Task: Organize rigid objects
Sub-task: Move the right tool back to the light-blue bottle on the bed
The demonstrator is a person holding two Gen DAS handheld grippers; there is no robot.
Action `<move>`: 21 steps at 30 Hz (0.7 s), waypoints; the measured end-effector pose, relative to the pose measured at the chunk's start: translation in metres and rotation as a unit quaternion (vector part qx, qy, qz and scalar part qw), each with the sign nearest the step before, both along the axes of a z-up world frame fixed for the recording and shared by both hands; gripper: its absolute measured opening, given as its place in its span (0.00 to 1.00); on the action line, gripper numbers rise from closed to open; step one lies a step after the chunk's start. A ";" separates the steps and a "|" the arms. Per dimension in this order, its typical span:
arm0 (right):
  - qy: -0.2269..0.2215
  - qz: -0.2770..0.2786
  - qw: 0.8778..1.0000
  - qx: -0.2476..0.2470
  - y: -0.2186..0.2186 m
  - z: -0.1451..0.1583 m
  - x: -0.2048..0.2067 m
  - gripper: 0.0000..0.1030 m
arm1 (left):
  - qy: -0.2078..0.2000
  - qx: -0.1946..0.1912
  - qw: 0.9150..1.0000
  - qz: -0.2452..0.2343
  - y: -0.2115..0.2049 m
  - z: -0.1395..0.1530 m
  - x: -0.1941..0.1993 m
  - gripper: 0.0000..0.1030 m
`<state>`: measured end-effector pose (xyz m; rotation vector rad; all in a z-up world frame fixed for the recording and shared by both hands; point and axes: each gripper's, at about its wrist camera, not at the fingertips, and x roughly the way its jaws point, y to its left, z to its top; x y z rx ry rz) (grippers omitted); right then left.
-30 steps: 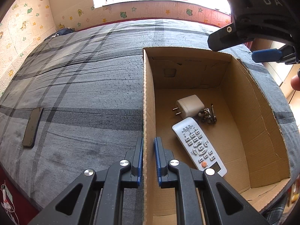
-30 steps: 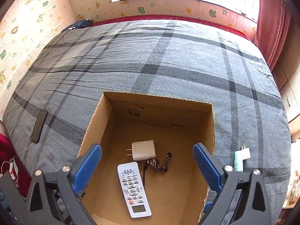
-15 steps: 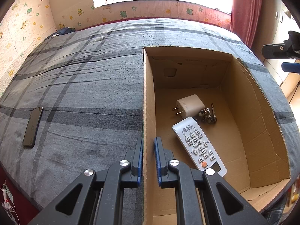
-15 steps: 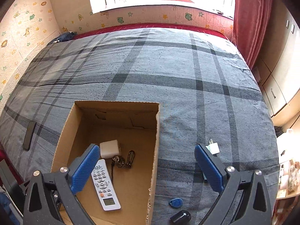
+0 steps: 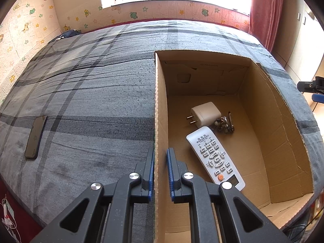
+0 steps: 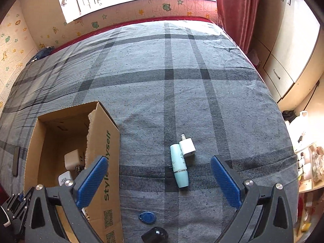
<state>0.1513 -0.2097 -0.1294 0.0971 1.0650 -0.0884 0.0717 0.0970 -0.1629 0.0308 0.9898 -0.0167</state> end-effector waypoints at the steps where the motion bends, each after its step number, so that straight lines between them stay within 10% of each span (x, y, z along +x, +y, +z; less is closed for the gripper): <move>1: 0.001 -0.003 1.000 -0.001 -0.003 -0.005 0.000 1.00 | 0.000 0.001 1.000 0.000 0.000 0.000 0.000 0.12; 21: 0.046 -0.013 0.999 -0.010 -0.029 -0.100 0.018 0.99 | -0.001 0.000 1.000 0.002 0.001 0.001 -0.001 0.12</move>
